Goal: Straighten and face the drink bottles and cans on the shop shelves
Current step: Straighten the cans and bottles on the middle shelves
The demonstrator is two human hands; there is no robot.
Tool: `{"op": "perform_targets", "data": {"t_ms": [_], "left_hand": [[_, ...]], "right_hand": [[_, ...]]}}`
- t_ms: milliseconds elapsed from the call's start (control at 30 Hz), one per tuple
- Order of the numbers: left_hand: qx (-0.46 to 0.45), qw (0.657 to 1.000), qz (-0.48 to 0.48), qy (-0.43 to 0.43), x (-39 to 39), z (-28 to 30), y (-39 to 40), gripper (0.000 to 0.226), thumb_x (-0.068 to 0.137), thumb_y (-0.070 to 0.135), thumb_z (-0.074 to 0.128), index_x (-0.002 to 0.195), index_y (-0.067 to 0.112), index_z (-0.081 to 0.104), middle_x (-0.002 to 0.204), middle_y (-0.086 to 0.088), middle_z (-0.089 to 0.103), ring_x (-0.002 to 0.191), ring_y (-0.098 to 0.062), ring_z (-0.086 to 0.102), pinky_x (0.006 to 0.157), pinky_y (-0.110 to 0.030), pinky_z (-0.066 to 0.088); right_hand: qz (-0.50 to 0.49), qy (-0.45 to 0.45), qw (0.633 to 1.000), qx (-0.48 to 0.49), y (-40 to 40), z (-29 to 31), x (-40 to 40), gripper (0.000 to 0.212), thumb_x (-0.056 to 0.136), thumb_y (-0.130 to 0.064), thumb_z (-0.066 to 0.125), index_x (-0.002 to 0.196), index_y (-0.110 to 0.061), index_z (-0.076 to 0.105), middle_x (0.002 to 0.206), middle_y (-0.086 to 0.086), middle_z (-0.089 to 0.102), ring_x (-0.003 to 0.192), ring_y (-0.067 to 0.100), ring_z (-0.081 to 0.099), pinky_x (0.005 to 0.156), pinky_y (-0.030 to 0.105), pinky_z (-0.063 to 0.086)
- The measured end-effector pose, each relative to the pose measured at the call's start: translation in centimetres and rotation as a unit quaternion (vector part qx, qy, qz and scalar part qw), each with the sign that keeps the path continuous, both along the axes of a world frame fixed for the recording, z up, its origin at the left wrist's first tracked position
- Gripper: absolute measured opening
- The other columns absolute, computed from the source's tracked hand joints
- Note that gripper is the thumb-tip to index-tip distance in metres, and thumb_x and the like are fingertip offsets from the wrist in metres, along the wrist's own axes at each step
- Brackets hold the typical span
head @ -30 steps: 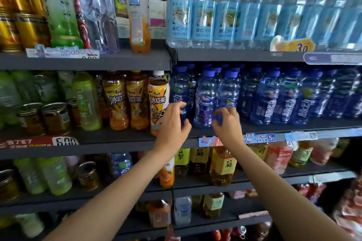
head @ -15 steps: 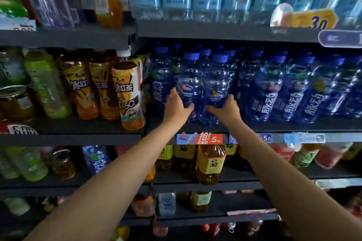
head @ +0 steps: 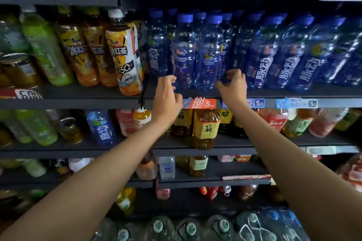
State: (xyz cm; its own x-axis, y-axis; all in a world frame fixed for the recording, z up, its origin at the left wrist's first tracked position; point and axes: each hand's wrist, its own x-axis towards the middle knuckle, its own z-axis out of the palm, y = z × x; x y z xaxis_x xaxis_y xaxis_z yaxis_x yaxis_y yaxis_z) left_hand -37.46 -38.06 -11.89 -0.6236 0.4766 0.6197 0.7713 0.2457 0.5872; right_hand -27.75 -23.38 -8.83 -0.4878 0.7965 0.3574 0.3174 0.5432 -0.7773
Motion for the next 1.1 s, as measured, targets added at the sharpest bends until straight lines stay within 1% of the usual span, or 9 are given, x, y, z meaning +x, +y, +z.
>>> {"op": "perform_targets", "data": {"t_ms": [167,300,367,433,500,600,767,900,1100], "left_hand": [[-0.006,0.999,-0.023,0.023,2.0,-1.1,-2.9,0.036,0.082,-0.005,0.049,0.118,0.0,0.046,0.116,-0.014,0.048,0.098,-0.02,0.054,0.077,-0.024,0.041],[0.023,1.0,-0.019,0.0,3.2,-3.5,-6.7,0.033,0.079,-0.009,0.049,0.111,-0.001,0.049,0.107,-0.013,0.051,0.086,-0.015,0.052,0.074,-0.021,0.04],[0.005,1.0,-0.003,-0.027,4.0,-5.9,-9.1,0.032,0.079,-0.008,0.05,0.11,0.0,0.049,0.101,-0.009,0.05,0.083,-0.014,0.05,0.074,-0.026,0.042],[-0.019,0.997,0.027,-0.067,4.8,-8.2,-11.7,0.029,0.081,-0.006,0.051,0.109,0.001,0.049,0.099,-0.007,0.049,0.083,-0.017,0.051,0.074,-0.029,0.042],[-0.04,0.993,0.06,-0.092,5.2,-10.0,-14.2,0.028,0.083,-0.004,0.051,0.11,0.002,0.049,0.103,-0.01,0.051,0.084,-0.02,0.054,0.073,-0.03,0.042],[-0.063,0.989,0.083,-0.102,5.1,-10.9,-16.8,0.029,0.084,-0.004,0.05,0.112,-0.001,0.047,0.108,-0.013,0.051,0.085,-0.023,0.055,0.071,-0.026,0.039],[-0.148,0.971,0.092,-0.164,5.9,-9.9,-18.6,0.038,0.089,0.004,0.051,0.124,0.003,0.038,0.121,-0.013,0.044,0.09,-0.031,0.057,0.075,-0.043,0.045],[-0.191,0.966,0.076,-0.153,6.8,-8.9,-18.9,0.042,0.09,0.008,0.051,0.129,0.008,0.034,0.126,-0.011,0.043,0.094,-0.029,0.056,0.071,-0.036,0.04],[-0.169,0.969,0.077,-0.161,7.0,-8.1,-20.0,0.044,0.09,0.008,0.051,0.13,0.009,0.033,0.122,-0.009,0.048,0.094,-0.022,0.054,0.072,-0.031,0.039]], "right_hand": [[0.046,0.005,0.998,0.039,-3.7,-0.8,2.5,0.022,0.091,-0.012,0.054,0.112,-0.004,0.055,0.097,0.006,0.06,0.083,0.013,0.053,0.066,0.019,0.038],[0.117,-0.054,0.99,0.058,-7.7,-3.8,3.4,0.01,0.09,-0.011,0.055,0.096,-0.006,0.061,0.082,0.01,0.067,0.074,0.023,0.063,0.072,0.035,0.052],[0.141,-0.078,0.985,0.064,-9.6,-6.7,3.8,0.01,0.088,-0.008,0.057,0.094,-0.003,0.063,0.082,0.012,0.068,0.074,0.022,0.062,0.077,0.032,0.049],[0.149,-0.106,0.983,0.034,-11.3,-9.4,4.5,0.01,0.088,-0.008,0.057,0.093,-0.002,0.064,0.084,0.014,0.068,0.074,0.021,0.06,0.075,0.028,0.047],[0.147,-0.136,0.98,0.003,-12.5,-11.6,5.3,0.011,0.088,-0.009,0.057,0.094,-0.003,0.064,0.084,0.013,0.068,0.079,0.025,0.063,0.076,0.036,0.051],[0.136,-0.166,0.977,-0.01,-13.9,-13.0,6.0,0.012,0.087,-0.01,0.055,0.092,-0.004,0.065,0.085,0.014,0.07,0.084,0.031,0.065,0.079,0.041,0.052],[0.19,-0.224,0.956,0.011,-17.8,-12.5,5.6,0.016,0.089,-0.013,0.054,0.097,-0.004,0.064,0.094,0.014,0.068,0.091,0.03,0.062,0.081,0.041,0.051],[0.231,-0.23,0.945,0.023,-20.0,-11.4,5.3,0.016,0.089,-0.011,0.052,0.098,-0.005,0.064,0.093,0.012,0.068,0.092,0.027,0.062,0.083,0.043,0.051],[0.218,-0.191,0.957,-0.003,-20.8,-10.4,5.8,0.013,0.089,-0.009,0.052,0.094,-0.005,0.063,0.085,0.013,0.068,0.081,0.027,0.065,0.078,0.046,0.054]]}}
